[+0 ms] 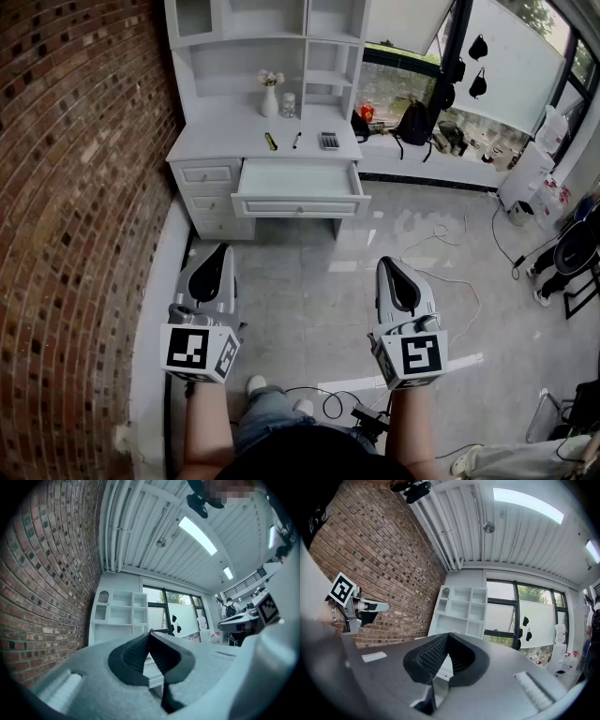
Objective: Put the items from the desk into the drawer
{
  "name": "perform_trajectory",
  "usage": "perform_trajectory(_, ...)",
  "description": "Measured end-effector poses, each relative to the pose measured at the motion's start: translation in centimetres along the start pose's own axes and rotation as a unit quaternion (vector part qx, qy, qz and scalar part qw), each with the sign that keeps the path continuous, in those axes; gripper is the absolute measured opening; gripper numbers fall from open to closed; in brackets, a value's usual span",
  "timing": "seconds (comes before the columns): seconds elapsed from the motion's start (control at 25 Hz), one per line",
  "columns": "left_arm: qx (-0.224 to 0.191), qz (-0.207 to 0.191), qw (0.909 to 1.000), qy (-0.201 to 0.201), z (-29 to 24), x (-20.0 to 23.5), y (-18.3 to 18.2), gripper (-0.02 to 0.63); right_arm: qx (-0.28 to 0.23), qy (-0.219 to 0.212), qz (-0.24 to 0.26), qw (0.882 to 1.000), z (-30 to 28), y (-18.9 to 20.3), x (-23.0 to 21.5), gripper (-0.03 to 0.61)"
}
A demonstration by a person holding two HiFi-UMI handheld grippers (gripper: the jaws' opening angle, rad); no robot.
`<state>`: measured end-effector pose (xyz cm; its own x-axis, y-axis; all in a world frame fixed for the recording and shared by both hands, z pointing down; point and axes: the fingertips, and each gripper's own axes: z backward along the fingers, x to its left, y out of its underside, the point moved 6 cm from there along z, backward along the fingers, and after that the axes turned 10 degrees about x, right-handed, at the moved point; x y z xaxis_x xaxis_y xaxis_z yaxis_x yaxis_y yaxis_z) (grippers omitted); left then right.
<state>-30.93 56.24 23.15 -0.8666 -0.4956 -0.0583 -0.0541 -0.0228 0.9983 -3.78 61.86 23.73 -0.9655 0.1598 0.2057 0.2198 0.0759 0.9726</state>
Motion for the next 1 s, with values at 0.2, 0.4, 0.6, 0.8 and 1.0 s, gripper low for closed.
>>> perform_trajectory(0.2,0.009,-0.004,0.9999,-0.006,0.4,-1.2,0.4,-0.003,0.002,-0.003,0.002,1.0,1.1,0.6,-0.8,0.005)
perform_trajectory(0.4,0.024,-0.009,0.9996,-0.008,0.3,-1.5,0.5,-0.003,-0.007,-0.002,-0.003,1.0,1.4,0.5,-1.5,0.005)
perform_trajectory(0.6,0.033,0.017,0.9993,-0.002,-0.2,-1.4,0.7,0.244,-0.017,-0.012,-0.006,1.0,1.7,-0.2,-1.7,0.003)
perform_trajectory(0.8,0.031,0.022,0.9991,-0.019,-0.3,-1.8,0.4,0.565,-0.017,-0.015,-0.004,1.0,1.6,0.1,-2.5,0.003)
perform_trajectory(1.0,0.037,0.023,0.9984,-0.036,-0.4,-1.5,0.5,0.565,-0.01,-0.006,0.0,1.0,0.5,-0.1,-3.4,0.003)
